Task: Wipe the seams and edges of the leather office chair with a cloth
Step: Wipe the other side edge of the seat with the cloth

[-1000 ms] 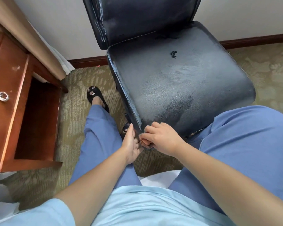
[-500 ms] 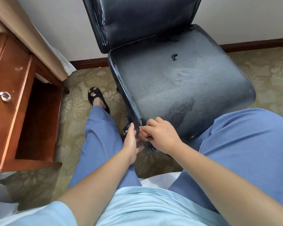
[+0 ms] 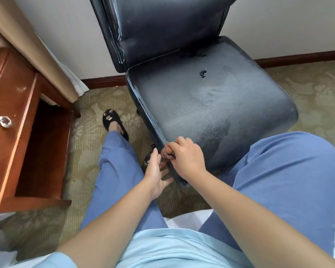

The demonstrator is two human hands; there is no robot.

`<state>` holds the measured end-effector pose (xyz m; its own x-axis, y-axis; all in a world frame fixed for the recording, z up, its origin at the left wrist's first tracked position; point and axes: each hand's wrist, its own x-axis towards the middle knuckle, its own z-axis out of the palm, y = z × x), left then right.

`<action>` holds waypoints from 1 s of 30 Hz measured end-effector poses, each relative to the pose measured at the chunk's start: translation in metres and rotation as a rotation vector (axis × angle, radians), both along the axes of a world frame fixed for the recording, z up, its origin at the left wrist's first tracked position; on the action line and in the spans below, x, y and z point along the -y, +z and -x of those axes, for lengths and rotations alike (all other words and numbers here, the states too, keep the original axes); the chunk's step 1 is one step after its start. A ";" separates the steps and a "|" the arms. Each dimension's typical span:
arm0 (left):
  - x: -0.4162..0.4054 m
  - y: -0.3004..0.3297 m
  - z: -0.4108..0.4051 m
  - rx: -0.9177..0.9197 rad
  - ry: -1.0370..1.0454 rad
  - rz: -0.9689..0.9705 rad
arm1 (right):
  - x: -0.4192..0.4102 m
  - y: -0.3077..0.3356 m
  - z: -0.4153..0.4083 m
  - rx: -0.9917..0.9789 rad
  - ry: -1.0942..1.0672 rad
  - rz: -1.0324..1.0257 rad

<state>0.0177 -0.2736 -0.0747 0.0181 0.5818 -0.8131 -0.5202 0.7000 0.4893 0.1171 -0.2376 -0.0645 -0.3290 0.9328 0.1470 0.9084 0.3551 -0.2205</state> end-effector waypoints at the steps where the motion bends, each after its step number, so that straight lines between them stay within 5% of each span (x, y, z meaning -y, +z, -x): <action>1: 0.000 0.000 0.001 0.012 -0.004 0.008 | 0.003 -0.002 -0.003 -0.005 0.002 -0.004; 18: -0.007 0.001 -0.010 0.071 -0.106 0.041 | 0.001 0.008 0.000 0.060 -0.190 0.116; 30: -0.027 0.007 0.003 0.140 0.126 0.000 | 0.024 0.005 -0.026 0.127 -0.182 0.100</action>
<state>0.0146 -0.2471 -0.0673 0.0583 0.5864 -0.8079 -0.6669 0.6251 0.4056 0.1431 -0.2611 -0.0594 -0.1643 0.9862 0.0189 0.9781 0.1654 -0.1260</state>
